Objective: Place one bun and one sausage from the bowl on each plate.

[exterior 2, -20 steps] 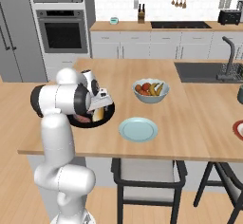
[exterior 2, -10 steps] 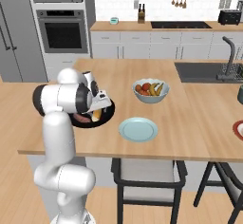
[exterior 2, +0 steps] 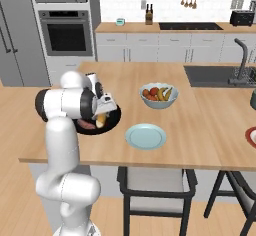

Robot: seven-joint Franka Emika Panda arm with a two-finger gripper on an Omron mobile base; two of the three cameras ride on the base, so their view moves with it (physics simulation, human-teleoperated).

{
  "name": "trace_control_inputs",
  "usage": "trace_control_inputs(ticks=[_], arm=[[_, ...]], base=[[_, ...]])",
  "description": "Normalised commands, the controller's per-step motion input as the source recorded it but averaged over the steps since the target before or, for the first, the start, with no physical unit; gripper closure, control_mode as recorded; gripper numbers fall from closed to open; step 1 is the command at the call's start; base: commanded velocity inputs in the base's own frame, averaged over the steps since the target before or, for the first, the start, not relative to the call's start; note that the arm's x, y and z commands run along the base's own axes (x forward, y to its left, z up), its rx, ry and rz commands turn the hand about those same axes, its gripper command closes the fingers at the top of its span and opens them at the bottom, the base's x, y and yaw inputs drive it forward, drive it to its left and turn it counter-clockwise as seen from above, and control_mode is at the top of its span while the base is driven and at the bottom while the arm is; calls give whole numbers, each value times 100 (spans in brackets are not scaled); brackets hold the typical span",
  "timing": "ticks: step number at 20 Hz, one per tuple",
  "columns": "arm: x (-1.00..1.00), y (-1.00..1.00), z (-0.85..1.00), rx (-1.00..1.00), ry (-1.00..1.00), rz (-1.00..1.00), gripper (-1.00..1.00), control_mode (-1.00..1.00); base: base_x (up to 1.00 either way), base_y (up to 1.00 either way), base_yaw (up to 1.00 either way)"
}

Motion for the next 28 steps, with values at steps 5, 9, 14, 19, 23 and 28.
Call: trace_control_inputs(ticks=[5,9,14,19,23,28], arm=[[-8,-12,42,2,-3,-4,100,-100],[-35,-67,63,4,-8,-8,100,-100],[-48,-95,76,20,-8,-1,100,-100],[-43,-100,18,23,-1,0,100,-100],[-43,-100,0,20,0,0,100,-100],[-5,-100,-7,9,9,4,100,-100]], base=[[0,0,0],[0,0,0],[0,0,0],[0,0,0],[0,0,0],[0,0,0]])
